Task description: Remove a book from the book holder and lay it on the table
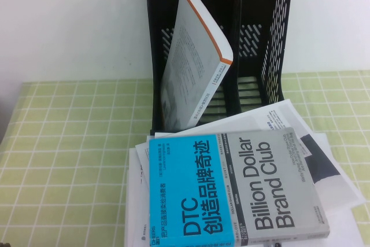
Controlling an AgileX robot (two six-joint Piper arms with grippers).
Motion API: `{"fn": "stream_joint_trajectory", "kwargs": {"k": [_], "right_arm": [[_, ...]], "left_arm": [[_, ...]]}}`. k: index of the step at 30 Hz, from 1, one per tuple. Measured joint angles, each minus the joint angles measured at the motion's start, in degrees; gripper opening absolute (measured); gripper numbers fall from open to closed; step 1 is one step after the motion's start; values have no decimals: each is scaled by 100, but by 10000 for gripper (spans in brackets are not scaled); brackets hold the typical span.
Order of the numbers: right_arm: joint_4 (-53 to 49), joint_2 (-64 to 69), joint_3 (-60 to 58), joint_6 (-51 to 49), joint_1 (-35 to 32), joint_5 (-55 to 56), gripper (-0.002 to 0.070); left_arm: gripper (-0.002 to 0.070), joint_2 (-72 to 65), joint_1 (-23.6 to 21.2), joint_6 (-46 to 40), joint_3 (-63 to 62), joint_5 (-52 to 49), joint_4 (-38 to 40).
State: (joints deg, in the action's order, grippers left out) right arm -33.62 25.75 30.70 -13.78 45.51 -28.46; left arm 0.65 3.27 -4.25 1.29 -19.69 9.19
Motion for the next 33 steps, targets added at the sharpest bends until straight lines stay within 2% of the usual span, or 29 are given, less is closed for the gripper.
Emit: {"fn": "stream_joint_trajectory", "kwargs": {"k": [6, 10, 17, 23, 29, 33], "right_arm": [[576, -1081, -1066, -1335, -2348, 1204, -1], [1096, -2001, -1934, -1573, -3169, 1206, -1], [1539, -2631, -2980, -1621, -3822, 926, -1], [1719, -2631, -3225, -1516, -3925, 881, -1], [1942, -2631, -3225, -691, -3934, 785, -1], [2904, -2631, -3225, 921, -3934, 773, -2]], "left_arm": [[-2, 0, 0, 2, 0, 0, -10], [-3, 0, 0, 2, 0, 0, -10], [-3, 0, 0, 15, 0, 0, -10], [-3, 0, 0, 15, 0, 0, -10], [-3, 0, 0, 15, 0, 0, -10], [-3, 0, 0, 15, 0, 0, -10]]}}
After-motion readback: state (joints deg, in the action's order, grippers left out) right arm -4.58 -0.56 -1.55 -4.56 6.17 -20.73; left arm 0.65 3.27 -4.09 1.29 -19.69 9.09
